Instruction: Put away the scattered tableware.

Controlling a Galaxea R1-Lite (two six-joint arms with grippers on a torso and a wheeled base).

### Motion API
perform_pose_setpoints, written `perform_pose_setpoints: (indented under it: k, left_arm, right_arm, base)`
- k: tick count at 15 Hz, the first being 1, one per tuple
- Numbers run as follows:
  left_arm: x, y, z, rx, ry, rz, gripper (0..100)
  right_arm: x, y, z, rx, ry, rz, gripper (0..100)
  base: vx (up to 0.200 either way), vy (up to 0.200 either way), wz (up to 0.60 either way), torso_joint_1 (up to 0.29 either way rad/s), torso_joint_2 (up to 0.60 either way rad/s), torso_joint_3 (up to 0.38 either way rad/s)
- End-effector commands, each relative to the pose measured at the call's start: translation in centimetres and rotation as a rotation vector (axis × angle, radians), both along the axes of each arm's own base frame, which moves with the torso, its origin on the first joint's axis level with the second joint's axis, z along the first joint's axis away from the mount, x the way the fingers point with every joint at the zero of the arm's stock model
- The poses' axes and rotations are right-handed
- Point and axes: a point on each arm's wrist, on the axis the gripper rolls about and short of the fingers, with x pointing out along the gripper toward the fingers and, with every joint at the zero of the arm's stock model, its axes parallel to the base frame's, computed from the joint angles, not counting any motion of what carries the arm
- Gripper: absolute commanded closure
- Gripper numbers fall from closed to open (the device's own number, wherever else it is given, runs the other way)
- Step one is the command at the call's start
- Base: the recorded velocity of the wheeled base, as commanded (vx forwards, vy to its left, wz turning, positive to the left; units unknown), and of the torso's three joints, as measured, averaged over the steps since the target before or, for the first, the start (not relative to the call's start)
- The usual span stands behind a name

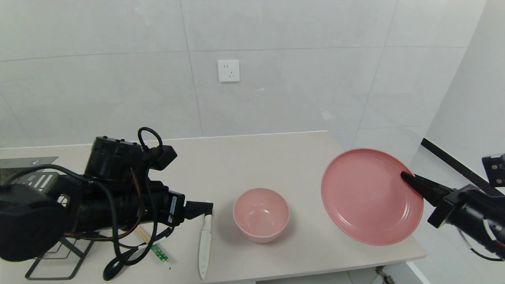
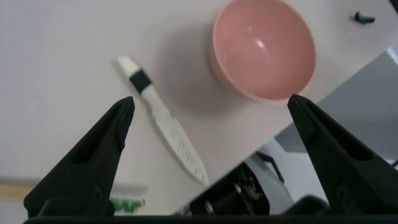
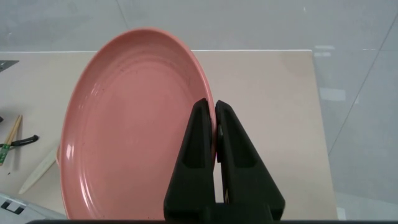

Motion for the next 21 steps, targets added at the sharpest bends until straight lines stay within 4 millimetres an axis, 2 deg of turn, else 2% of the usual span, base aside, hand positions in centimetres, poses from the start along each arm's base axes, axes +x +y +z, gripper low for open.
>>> perform_pose_setpoints:
  k: [1, 3, 9, 15, 21]
  left_arm:
    - [2.3, -1.7, -2.2, 0.014, 0.015, -0.002, 0]
    - [3.5, -2.9, -3.1, -0.014, -0.042, 0.004, 0]
    - [4.8, -5.4, -5.6, -0.011, -0.007, -0.020, 0]
    - [6.2, -6.9, -8.2, -0.017, -0.019, -0.038, 0]
    - [6.6, -7.7, -9.3, -0.030, -0.005, -0.037, 0]
  right_arm:
    - [0.3, 0.0, -0.4, 0.002, 0.025, 0.001, 100]
    - [0.7, 0.0, -1.0, -0.002, 0.056, -0.001, 100]
    - [0.7, 0.1, -1.2, -0.005, 0.066, 0.001, 100]
    - [0.7, 0.0, -1.2, -0.005, 0.063, -0.001, 100]
    - [0.7, 0.0, -1.2, -0.005, 0.064, -0.001, 100]
  base:
    - [0.000, 0.000, 0.00, 0.000, 0.00, 0.000]
    - [0.000, 0.000, 0.00, 0.000, 0.00, 0.000]
    - [0.000, 0.000, 0.00, 0.000, 0.00, 0.000]
    - [0.000, 0.000, 0.00, 0.000, 0.00, 0.000]
    - [0.000, 0.000, 0.00, 0.000, 0.00, 0.000]
